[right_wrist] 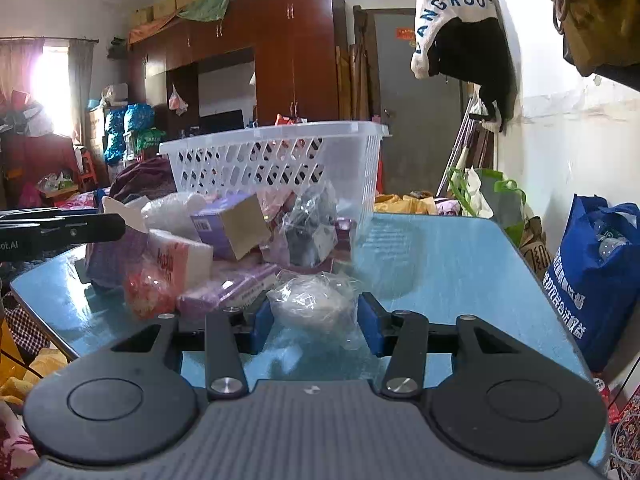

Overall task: Organize objects
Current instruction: 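Grasp the purple 'LL' box with the left gripper while the right grasps a clear bag, then move both held items over the white basket and open both grippers, then grasp the white wrapped pack with the left gripper while the right grasps a purple barcoded box, then carry both items over the white basket and open both grippers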

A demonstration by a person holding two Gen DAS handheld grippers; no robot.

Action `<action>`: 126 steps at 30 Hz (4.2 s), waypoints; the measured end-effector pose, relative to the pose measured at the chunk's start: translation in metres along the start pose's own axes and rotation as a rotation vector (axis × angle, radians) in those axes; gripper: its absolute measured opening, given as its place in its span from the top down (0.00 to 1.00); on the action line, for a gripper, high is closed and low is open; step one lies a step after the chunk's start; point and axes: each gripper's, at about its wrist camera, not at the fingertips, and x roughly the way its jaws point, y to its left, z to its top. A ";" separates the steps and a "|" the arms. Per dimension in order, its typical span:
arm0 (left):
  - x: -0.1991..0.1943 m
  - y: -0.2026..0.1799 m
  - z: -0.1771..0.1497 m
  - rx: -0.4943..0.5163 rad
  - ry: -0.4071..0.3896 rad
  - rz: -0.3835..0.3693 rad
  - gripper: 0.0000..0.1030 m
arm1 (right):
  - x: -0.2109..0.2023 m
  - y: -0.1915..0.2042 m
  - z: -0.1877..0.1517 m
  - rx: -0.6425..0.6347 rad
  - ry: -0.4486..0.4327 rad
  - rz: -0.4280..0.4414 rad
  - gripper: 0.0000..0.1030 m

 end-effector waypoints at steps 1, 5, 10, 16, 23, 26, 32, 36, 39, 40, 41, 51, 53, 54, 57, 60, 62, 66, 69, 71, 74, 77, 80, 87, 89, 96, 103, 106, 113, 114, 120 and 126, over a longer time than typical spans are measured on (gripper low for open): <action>0.000 0.002 0.001 -0.004 -0.002 0.003 0.54 | 0.000 0.001 0.001 -0.001 -0.002 0.000 0.52; 0.001 0.009 0.000 -0.031 0.003 -0.001 0.55 | 0.001 0.001 0.002 -0.002 -0.001 0.003 0.52; -0.001 0.011 0.002 -0.037 -0.006 -0.006 0.56 | 0.000 0.002 0.004 0.001 -0.004 0.002 0.52; 0.002 0.015 0.014 -0.092 -0.013 -0.062 0.56 | -0.006 -0.002 0.012 0.014 -0.033 0.000 0.52; 0.014 0.024 0.046 -0.143 -0.037 -0.102 0.56 | -0.013 0.003 0.050 -0.016 -0.105 0.023 0.52; 0.027 0.033 0.076 -0.168 -0.051 -0.108 0.56 | 0.004 0.009 0.085 -0.043 -0.123 0.043 0.52; 0.092 0.063 0.138 -0.218 0.006 -0.016 0.56 | 0.078 0.017 0.164 -0.079 -0.093 0.042 0.52; 0.147 0.088 0.156 -0.269 0.100 0.049 0.57 | 0.137 0.014 0.187 -0.076 -0.003 -0.011 0.52; 0.170 0.096 0.151 -0.271 0.160 0.092 0.57 | 0.157 0.013 0.184 -0.078 0.041 -0.024 0.52; 0.173 0.096 0.149 -0.262 0.170 0.099 0.57 | 0.162 0.012 0.183 -0.075 0.050 -0.023 0.52; 0.176 0.096 0.147 -0.256 0.177 0.104 0.57 | 0.162 0.012 0.181 -0.073 0.055 -0.021 0.52; 0.175 0.092 0.146 -0.199 0.146 0.164 0.24 | 0.160 0.021 0.172 -0.113 0.069 -0.035 0.44; 0.163 0.091 0.142 -0.174 0.132 0.172 0.19 | 0.147 0.022 0.169 -0.116 0.051 -0.061 0.09; 0.153 0.090 0.139 -0.166 0.117 0.162 0.19 | 0.136 0.020 0.165 -0.110 0.032 -0.063 0.04; 0.106 0.089 0.122 -0.167 0.082 0.112 0.19 | 0.093 0.012 0.140 -0.069 -0.021 -0.038 0.00; 0.058 0.090 0.089 -0.148 0.083 0.077 0.19 | 0.047 0.002 0.094 0.002 -0.043 0.019 0.00; 0.033 0.096 0.064 -0.170 0.082 0.073 0.19 | 0.023 -0.001 0.061 0.037 -0.051 0.049 0.00; 0.016 0.114 0.034 -0.274 0.090 0.043 0.19 | 0.002 0.007 0.024 0.077 -0.036 0.092 0.01; 0.022 0.120 0.027 -0.286 0.113 0.067 0.19 | 0.008 0.018 0.019 0.038 -0.015 0.096 0.09; 0.026 0.123 0.024 -0.296 0.127 0.086 0.19 | 0.017 0.022 0.016 0.020 0.017 0.102 0.16; 0.031 0.125 0.015 -0.303 0.149 0.078 0.19 | 0.027 0.030 0.008 0.010 0.052 0.112 0.23; 0.036 0.120 0.013 -0.280 0.169 0.081 0.19 | 0.036 0.038 0.003 -0.021 0.061 0.082 0.26; 0.038 0.118 0.008 -0.264 0.188 0.097 0.19 | 0.034 0.037 -0.005 -0.015 0.070 0.106 0.37; 0.045 0.122 0.003 -0.295 0.211 0.097 0.20 | 0.023 0.034 -0.004 -0.030 0.044 0.094 0.38; 0.045 0.123 0.002 -0.310 0.209 0.098 0.29 | 0.022 0.031 -0.003 -0.025 0.039 0.093 0.38; 0.036 0.122 0.003 -0.323 0.140 0.091 0.56 | 0.017 0.031 -0.001 -0.029 0.020 0.093 0.38; 0.022 0.110 0.010 -0.299 0.068 0.074 0.57 | 0.008 0.036 0.004 -0.049 -0.015 0.102 0.39; 0.019 0.103 0.011 -0.281 0.058 0.065 0.57 | 0.006 0.039 0.006 -0.064 -0.027 0.094 0.39; 0.015 0.094 0.012 -0.261 0.033 0.045 0.57 | 0.007 0.039 0.006 -0.059 -0.031 0.096 0.39; 0.015 0.093 0.011 -0.261 0.030 0.042 0.57 | 0.006 0.039 0.007 -0.058 -0.036 0.096 0.39; 0.005 0.088 0.017 -0.248 -0.019 0.041 0.57 | -0.006 0.042 0.021 -0.064 -0.102 0.097 0.39; 0.001 0.080 0.038 -0.228 -0.068 0.049 0.57 | -0.013 0.039 0.053 -0.067 -0.185 0.084 0.39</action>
